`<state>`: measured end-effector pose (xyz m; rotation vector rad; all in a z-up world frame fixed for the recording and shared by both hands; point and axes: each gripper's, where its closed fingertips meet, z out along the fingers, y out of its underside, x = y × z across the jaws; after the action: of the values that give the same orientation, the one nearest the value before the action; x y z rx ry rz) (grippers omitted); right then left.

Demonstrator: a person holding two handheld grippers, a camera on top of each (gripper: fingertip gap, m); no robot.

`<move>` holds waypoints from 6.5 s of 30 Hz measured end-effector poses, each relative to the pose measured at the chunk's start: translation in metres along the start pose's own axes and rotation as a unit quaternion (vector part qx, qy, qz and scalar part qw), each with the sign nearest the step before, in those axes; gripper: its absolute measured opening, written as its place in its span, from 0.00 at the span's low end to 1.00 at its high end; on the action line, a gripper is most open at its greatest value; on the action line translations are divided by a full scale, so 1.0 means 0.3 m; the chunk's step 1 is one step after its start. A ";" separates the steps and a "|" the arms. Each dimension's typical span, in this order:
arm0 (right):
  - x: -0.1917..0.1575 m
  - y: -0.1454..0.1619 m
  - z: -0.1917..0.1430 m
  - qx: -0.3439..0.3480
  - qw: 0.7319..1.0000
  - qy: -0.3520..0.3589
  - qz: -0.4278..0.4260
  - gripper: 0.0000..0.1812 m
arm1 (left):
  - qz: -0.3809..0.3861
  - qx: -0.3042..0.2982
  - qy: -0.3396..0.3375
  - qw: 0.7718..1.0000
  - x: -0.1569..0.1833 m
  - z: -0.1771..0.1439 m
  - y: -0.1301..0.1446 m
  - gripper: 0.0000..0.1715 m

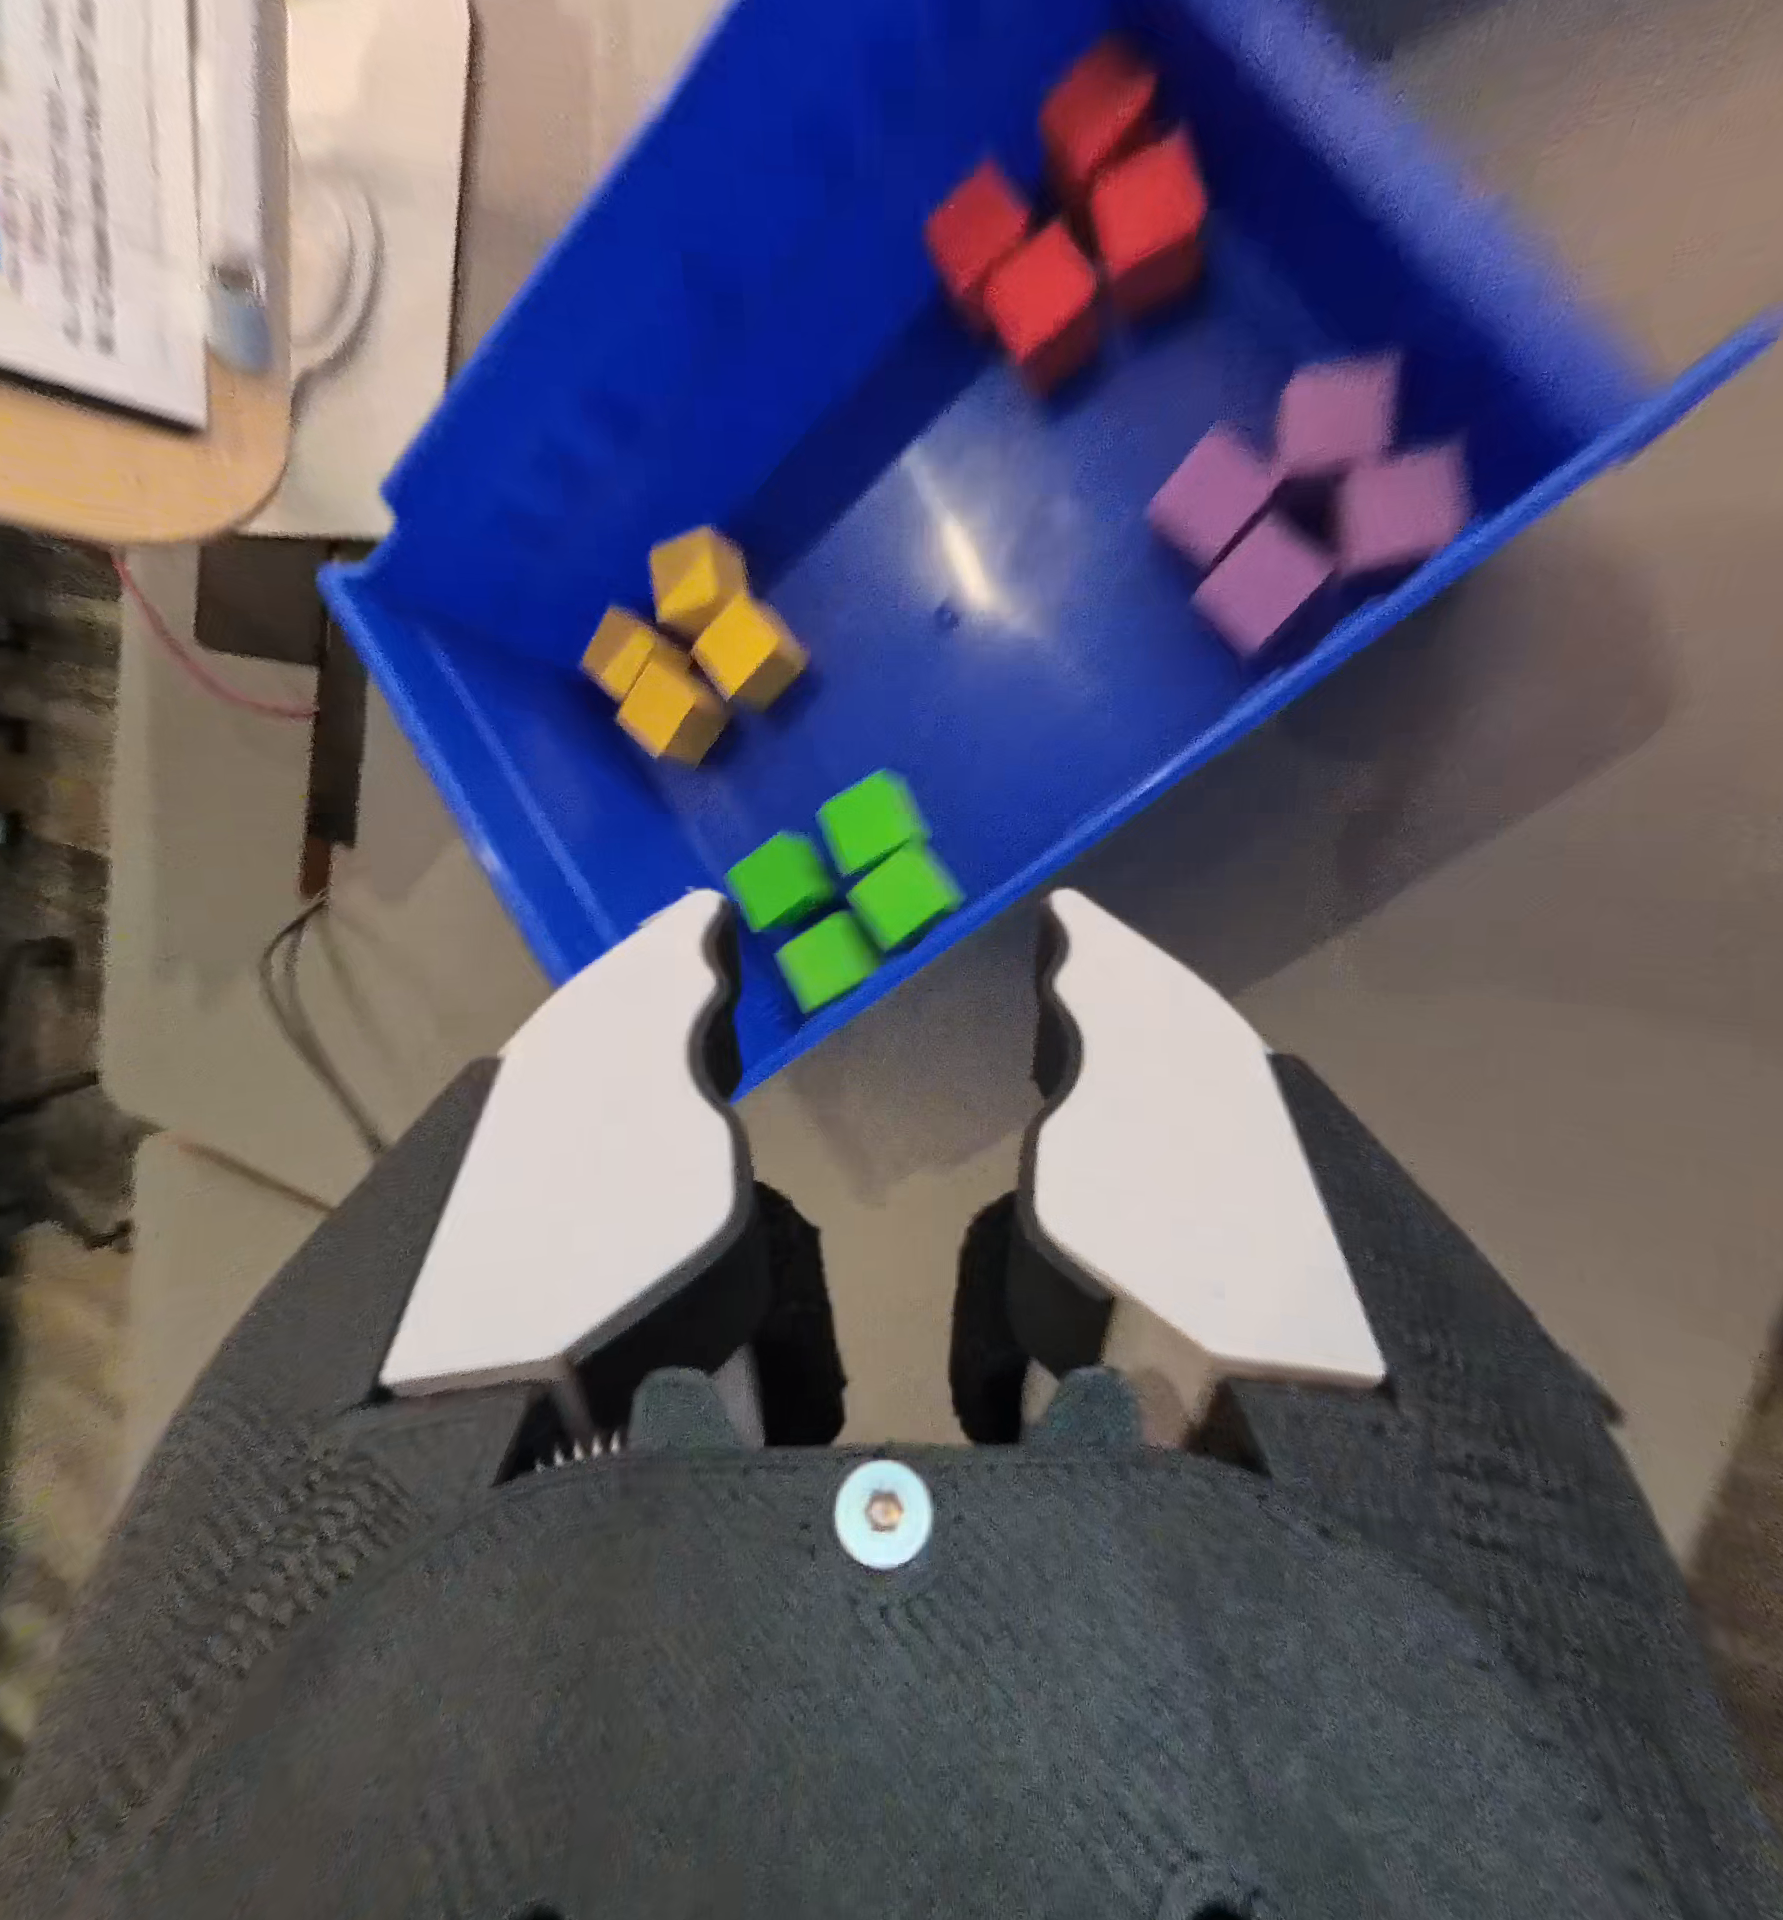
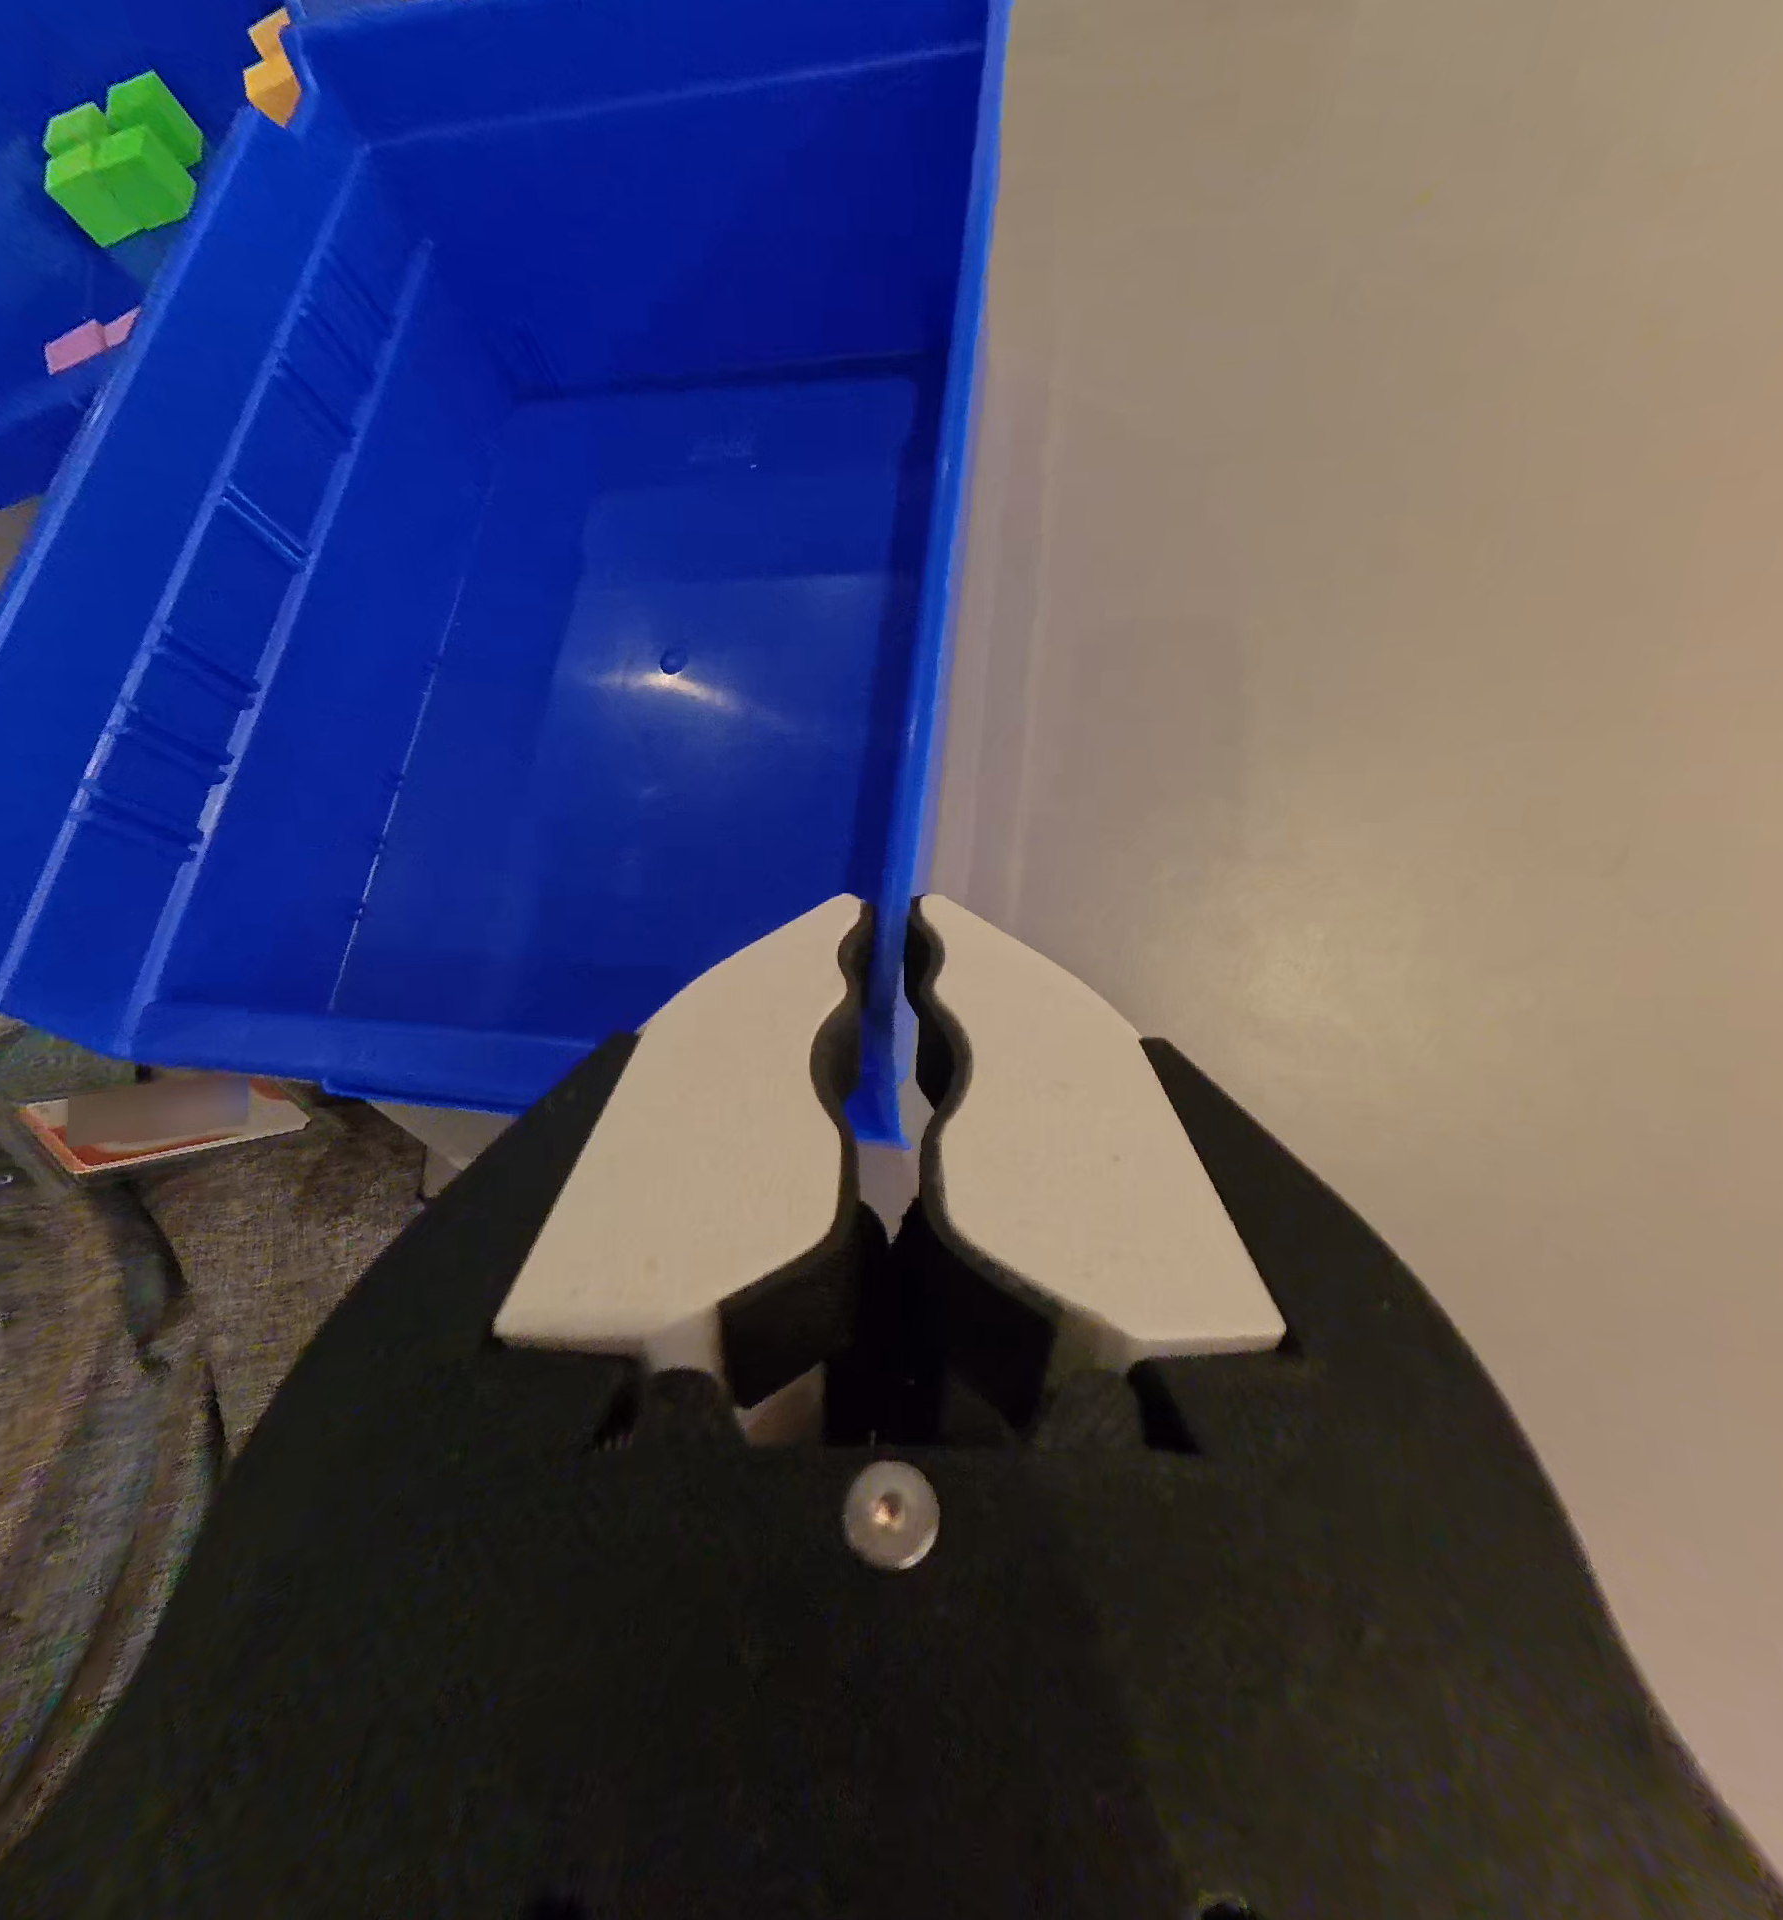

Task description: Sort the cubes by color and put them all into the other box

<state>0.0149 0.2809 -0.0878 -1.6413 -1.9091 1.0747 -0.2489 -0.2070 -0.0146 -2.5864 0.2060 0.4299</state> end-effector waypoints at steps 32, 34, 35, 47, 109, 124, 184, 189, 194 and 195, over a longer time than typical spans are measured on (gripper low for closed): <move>-0.017 0.010 -0.001 -0.025 0.999 -0.017 -0.033 0.03 | -0.160 -0.247 0.133 0.946 0.433 0.465 -0.247 0.13; -0.015 0.010 -0.001 -0.025 0.999 -0.012 -0.026 0.03 | -0.129 -0.255 0.139 0.948 0.440 0.435 -0.200 0.12; -0.013 0.009 -0.001 -0.023 1.000 -0.008 -0.020 0.03 | -0.120 -0.258 0.141 0.948 0.445 0.421 -0.179 0.12; 0.014 -0.002 -0.007 0.078 0.983 0.116 0.116 0.02 | 0.013 -0.196 0.154 0.968 0.530 0.336 -0.092 0.12; -0.020 -0.288 -0.045 0.252 0.933 0.256 -0.010 0.16 | -0.385 0.130 -0.461 0.789 0.169 0.022 0.117 0.32; -0.027 -0.286 -0.035 0.247 0.936 0.248 -0.035 0.13 | -0.472 0.147 -0.375 0.784 0.136 0.192 0.167 0.07; -0.396 -0.221 0.408 0.155 0.966 0.201 -0.046 0.06 | -0.522 0.172 -0.361 0.753 0.276 0.154 0.135 0.02; -0.402 -0.224 0.411 0.158 0.966 0.201 -0.044 0.06 | -0.515 0.167 -0.363 0.758 0.260 0.165 0.126 0.02; -0.413 -0.231 0.402 0.164 0.968 0.181 -0.048 0.11 | -0.511 0.182 -0.362 0.758 0.257 0.165 0.125 0.02; -0.417 -0.239 0.396 0.168 0.968 0.180 -0.052 0.15 | -0.512 0.188 -0.355 0.759 0.256 0.169 0.121 0.03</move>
<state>-0.0891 0.1258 -0.0852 -1.4140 -1.4703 0.9228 -0.1983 -0.2175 -0.0988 -1.6050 -1.1946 0.7665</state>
